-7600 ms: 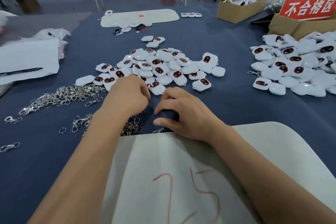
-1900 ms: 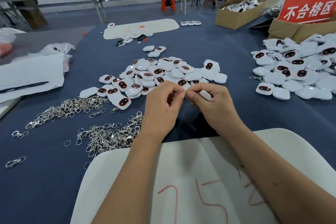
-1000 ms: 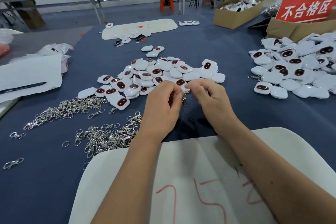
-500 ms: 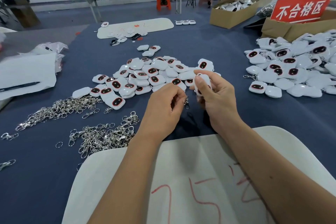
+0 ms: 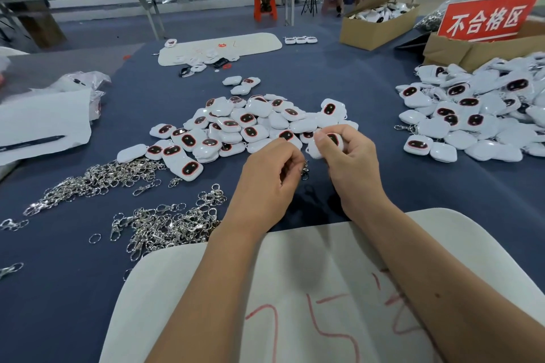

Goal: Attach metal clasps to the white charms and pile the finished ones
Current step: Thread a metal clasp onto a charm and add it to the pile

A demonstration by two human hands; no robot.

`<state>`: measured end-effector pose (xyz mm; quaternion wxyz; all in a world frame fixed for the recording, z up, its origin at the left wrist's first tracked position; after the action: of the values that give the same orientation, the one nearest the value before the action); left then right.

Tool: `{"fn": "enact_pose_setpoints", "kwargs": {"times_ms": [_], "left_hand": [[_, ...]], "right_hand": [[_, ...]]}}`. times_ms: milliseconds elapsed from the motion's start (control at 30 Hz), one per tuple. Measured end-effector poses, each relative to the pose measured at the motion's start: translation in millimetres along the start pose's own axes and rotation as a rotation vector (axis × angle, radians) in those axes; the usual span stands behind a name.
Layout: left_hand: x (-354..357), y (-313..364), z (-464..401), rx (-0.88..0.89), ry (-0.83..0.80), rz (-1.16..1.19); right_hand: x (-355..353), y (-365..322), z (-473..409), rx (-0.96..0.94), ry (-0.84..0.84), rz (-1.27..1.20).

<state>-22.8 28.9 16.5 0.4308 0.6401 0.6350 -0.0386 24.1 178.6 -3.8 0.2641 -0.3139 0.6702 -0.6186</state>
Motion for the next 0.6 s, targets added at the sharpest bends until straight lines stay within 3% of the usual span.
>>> {"fn": "enact_pose_setpoints", "kwargs": {"times_ms": [600], "left_hand": [[2.7, -1.2, 2.2, -0.016, -0.007, -0.007]], "right_hand": [[3.3, -4.5, 2.1, -0.045, -0.015, 0.185]]}}
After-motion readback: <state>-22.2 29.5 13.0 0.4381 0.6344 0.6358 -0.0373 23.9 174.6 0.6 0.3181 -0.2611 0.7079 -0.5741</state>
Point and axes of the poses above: each hand's wrist, its own z-axis away from the middle knuckle, its own x-axis out of the palm, y = z × x, the point moved 4 cm from there along -z, towards the middle knuckle, and after that the axes turned 9 degrees about x, right-handed, at the moved point
